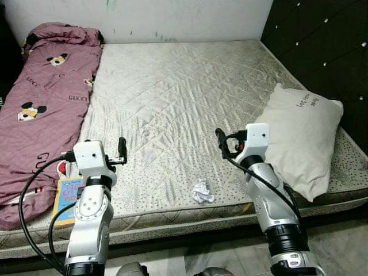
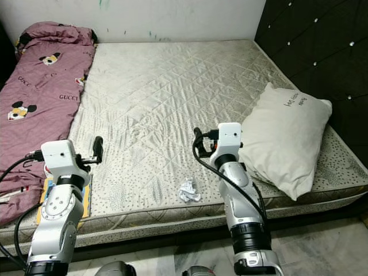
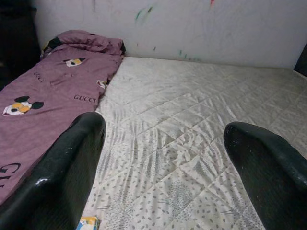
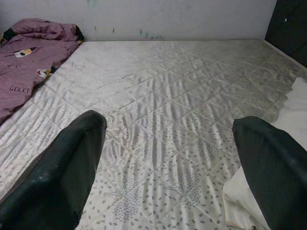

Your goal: Clean up the room

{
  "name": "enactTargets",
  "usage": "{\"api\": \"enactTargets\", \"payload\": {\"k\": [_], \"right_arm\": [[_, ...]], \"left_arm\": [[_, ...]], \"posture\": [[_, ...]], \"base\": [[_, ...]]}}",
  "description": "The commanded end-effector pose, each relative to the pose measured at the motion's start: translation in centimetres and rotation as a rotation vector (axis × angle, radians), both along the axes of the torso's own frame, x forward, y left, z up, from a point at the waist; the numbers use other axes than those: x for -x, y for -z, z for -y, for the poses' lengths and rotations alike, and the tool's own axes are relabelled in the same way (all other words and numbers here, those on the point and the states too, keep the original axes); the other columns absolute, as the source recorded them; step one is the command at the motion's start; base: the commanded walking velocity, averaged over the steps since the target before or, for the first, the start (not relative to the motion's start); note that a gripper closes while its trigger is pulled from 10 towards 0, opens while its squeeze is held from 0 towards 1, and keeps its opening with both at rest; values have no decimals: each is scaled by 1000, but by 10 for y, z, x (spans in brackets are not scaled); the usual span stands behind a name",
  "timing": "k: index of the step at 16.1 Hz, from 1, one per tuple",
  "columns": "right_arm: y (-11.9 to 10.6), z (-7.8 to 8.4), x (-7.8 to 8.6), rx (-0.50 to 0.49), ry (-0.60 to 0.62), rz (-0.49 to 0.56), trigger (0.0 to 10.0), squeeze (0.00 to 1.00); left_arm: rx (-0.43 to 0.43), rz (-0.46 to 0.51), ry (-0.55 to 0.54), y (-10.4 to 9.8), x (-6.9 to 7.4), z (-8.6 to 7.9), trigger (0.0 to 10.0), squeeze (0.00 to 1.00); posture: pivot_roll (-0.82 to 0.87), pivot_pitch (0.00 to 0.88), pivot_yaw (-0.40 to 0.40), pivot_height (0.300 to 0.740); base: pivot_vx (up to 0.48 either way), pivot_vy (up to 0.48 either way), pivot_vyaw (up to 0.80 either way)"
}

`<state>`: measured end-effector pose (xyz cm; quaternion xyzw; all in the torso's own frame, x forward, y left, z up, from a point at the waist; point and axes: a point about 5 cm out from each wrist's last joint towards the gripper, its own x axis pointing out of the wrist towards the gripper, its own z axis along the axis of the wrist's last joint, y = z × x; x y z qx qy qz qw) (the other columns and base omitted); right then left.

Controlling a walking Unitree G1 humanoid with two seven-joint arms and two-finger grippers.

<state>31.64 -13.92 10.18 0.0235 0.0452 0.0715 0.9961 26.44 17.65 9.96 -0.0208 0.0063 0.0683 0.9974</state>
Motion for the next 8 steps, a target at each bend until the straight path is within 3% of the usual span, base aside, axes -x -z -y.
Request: {"api": "enactTargets", "payload": {"k": [1, 8], "right_arm": [[-2, -1, -3, 8, -3, -1, 10000, 0], [-2, -1, -3, 8, -3, -1, 10000, 0]], "left_arm": [[-6, -18, -3, 3, -1, -1, 10000, 0], [-6, -18, -3, 3, -1, -1, 10000, 0]], "posture": [[-99, 0, -25, 740], [-99, 0, -25, 740]], "base": [[0, 0, 0], [0, 0, 0]]}}
